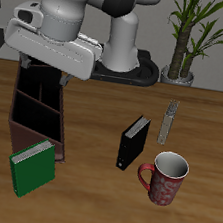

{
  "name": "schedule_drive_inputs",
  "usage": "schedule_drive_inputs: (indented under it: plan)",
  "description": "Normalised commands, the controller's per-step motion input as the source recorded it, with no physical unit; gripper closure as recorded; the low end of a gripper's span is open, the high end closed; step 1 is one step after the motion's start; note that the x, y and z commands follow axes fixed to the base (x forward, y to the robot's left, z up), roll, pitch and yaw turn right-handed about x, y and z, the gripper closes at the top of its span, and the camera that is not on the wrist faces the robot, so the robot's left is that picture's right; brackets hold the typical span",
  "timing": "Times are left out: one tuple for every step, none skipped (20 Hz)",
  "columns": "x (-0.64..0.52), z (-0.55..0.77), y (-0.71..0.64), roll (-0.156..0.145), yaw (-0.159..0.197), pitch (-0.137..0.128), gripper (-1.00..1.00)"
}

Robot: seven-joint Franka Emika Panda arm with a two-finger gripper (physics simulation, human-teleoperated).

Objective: Place the green book into the right desk caddy's right compartment

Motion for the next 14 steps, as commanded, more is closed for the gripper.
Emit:
schedule_drive_inputs:
  plan:
    - [0.05,0.03,-0.03,-0.07,-0.281,-0.066,-1.0]
    - [0.15,-0.16,0.19,0.095,-0.114,-0.002,-1.0]
    - [0.11,-0.12,0.04,-0.027,0.011,-0.102,-1.0]
    - [0.21,-0.21,-0.04,-0.072,-0.122,-0.045,-1.0]
    - [0.25,-0.36,0.19,0.127,-0.071,0.077,-1.0]
    - [0.23,-0.4,0.02,-0.079,-0.109,-0.015,-1.0]
    - [0.26,-0.31,0.11,0.019,-0.039,0.012,-1.0]
    - [0.16,-0.31,0.17,0.041,-0.035,-0.012,-1.0]
    - [0.2,-0.34,0.09,-0.054,-0.084,0.032,-1.0]
    - [0.1,-0.29,0.18,0.035,-0.095,-0.042,-1.0]
    - [-0.07,-0.01,0.01,0.0,0.0,0.0,-1.0]
    - [0.29,-0.62,0.05,-0.034,-0.093,0.01,-1.0]
    - [0.16,-0.36,0.06,0.04,-0.015,-0.012,-1.0]
    - [0.14,-0.36,-0.09,-0.016,0.027,0.031,-1.0]
